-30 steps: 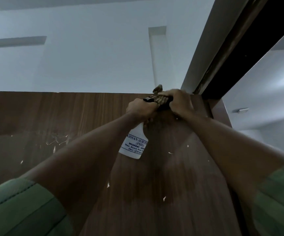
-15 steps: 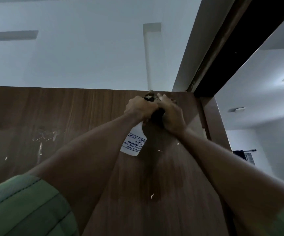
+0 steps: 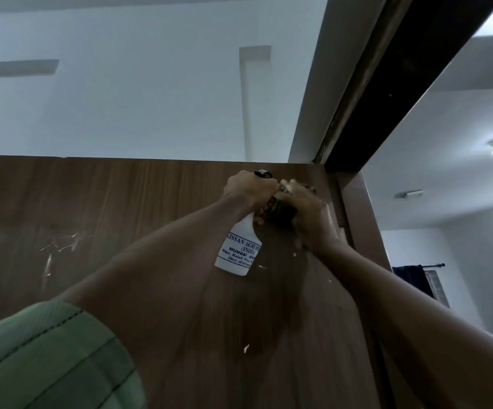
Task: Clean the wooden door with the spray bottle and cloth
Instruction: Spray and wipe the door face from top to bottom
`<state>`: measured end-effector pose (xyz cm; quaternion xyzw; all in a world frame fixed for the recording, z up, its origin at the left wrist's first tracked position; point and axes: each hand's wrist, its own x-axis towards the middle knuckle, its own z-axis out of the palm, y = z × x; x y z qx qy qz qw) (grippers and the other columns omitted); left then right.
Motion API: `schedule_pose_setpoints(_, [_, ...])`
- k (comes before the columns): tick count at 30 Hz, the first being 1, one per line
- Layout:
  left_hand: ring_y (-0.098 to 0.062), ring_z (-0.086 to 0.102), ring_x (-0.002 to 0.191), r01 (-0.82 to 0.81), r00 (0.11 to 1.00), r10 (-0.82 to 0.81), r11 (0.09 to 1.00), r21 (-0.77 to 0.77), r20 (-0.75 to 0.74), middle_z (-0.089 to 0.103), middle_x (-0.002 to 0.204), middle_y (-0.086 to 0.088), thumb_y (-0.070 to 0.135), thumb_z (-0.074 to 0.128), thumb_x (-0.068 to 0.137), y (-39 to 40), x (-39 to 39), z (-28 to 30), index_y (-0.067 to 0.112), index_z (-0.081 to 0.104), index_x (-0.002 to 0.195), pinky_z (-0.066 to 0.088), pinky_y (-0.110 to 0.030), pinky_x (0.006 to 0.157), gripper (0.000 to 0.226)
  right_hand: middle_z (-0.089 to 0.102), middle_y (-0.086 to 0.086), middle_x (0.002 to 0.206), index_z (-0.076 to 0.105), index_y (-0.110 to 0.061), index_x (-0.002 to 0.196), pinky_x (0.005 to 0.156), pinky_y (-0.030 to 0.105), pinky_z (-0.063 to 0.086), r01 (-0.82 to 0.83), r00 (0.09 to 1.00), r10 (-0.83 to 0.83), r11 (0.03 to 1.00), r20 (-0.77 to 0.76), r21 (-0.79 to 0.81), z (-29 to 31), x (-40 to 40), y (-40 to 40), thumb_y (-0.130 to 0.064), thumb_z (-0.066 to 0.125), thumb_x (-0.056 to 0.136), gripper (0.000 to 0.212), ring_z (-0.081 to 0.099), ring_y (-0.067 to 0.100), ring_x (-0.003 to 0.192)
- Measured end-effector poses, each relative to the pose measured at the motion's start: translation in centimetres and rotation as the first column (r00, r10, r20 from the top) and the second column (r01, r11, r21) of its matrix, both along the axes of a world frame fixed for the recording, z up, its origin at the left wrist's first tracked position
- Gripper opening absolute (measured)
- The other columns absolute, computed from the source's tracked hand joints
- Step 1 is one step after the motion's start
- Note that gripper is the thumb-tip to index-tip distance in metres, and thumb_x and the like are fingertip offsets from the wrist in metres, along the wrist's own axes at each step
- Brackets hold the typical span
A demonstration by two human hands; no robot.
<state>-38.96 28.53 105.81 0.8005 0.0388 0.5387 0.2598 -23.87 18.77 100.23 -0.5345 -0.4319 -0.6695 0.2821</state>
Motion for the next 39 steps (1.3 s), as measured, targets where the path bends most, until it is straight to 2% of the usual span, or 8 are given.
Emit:
schedule_pose_setpoints(6, [-0.017,0.069,0.061,-0.008,0.999,0.011,0.996,0.090,-0.036,0.078,0.080,-0.005,0.038,0.066,0.093,-1.5,0.7,-0.2,0.013,0.074,0.095,0.066,-0.035,0.071,0.027,0.060,0.005,0.141,0.062,-0.025,0.141,0.111,0.034,0.042,-0.084,0.968,0.102,0.992,-0.231,0.089,6.3,0.2,-3.3,0.006,0.049,0.093,0.058,0.052,0.026,0.134])
schedule_pose_setpoints(9, [-0.016,0.068,0.058,-0.002,0.999,0.005,0.997,0.080,-0.041,0.077,0.079,-0.005,0.036,0.067,0.094,-2.0,0.9,-0.2,0.013,0.074,0.097,0.065,-0.032,0.067,0.024,0.058,0.011,0.137,0.063,-0.014,0.137,0.099,0.021,0.037,-0.118,0.967,0.129,0.991,-0.221,0.062,3.9,-0.3,-3.0,-0.011,0.045,0.098,0.043,0.051,0.026,0.127])
schedule_pose_setpoints(14, [-0.014,0.069,0.056,0.005,0.998,0.002,0.994,0.112,-0.062,0.078,0.077,-0.004,0.042,0.069,0.096,-2.4,1.7,-0.5,0.014,0.072,0.097,0.064,-0.030,0.063,0.028,0.055,0.000,0.115,0.054,-0.027,0.113,0.069,0.036,0.042,0.110,0.991,-0.107,0.993,-0.081,0.043,1.5,0.5,-4.5,-0.056,0.045,0.096,0.034,0.057,0.019,0.095])
schedule_pose_setpoints(16, [-0.016,0.069,0.058,0.021,0.997,-0.013,0.994,0.103,-0.075,0.078,0.077,-0.004,0.043,0.071,0.095,-2.8,2.2,-0.4,0.013,0.073,0.097,0.066,-0.035,0.071,0.030,0.058,0.003,0.112,0.057,-0.026,0.105,0.076,0.039,0.044,0.096,0.988,-0.079,0.988,-0.136,0.119,4.8,0.3,-4.6,-0.052,0.051,0.099,0.028,0.058,0.025,0.094])
schedule_pose_setpoints(21, [-0.018,0.069,0.055,0.012,0.995,-0.001,0.993,0.116,-0.099,0.078,0.073,-0.005,0.035,0.068,0.095,-3.9,2.9,-1.1,0.011,0.074,0.091,0.068,-0.040,0.072,0.025,0.056,0.016,0.124,0.065,-0.015,0.131,0.090,0.047,0.051,0.091,0.959,-0.017,0.964,-0.285,0.249,4.8,0.7,-2.5,-0.009,0.053,0.100,0.034,0.053,0.037,0.112])
schedule_pose_setpoints(25, [-0.021,0.075,0.065,-0.008,0.995,0.023,0.989,0.146,-0.101,0.078,0.079,-0.006,0.037,0.068,0.094,-4.4,3.3,-1.9,0.012,0.072,0.093,0.068,-0.040,0.075,0.026,0.057,0.017,0.117,0.064,-0.012,0.127,0.076,0.053,0.056,0.178,0.963,-0.113,0.948,-0.243,0.265,2.5,0.9,-3.5,-0.013,0.053,0.103,0.027,0.058,0.042,0.105])
schedule_pose_setpoints(30, [-0.027,0.079,0.078,0.005,0.994,0.013,0.986,0.165,-0.109,0.078,0.088,-0.008,0.041,0.070,0.092,-5.0,3.9,-1.2,0.012,0.070,0.098,0.068,-0.044,0.080,0.030,0.067,0.007,0.106,0.064,-0.013,0.111,0.076,0.036,0.043,0.035,0.951,0.060,0.954,-0.302,0.299,6.8,0.2,-6.0,-0.039,0.054,0.103,0.028,0.064,0.030,0.099])
schedule_pose_setpoints(39, [-0.018,0.069,0.054,0.029,0.977,-0.007,0.995,0.097,-0.213,0.078,0.076,-0.009,0.039,0.074,0.094,-4.1,3.0,-3.7,0.007,0.071,0.096,0.062,-0.032,0.060,0.033,0.053,0.001,0.103,0.071,-0.028,0.128,0.075,0.038,0.046,0.156,0.952,-0.161,0.987,-0.262,-0.040,2.3,1.9,-9.2,0.005,0.058,0.087,0.054,0.055,0.028,0.096])
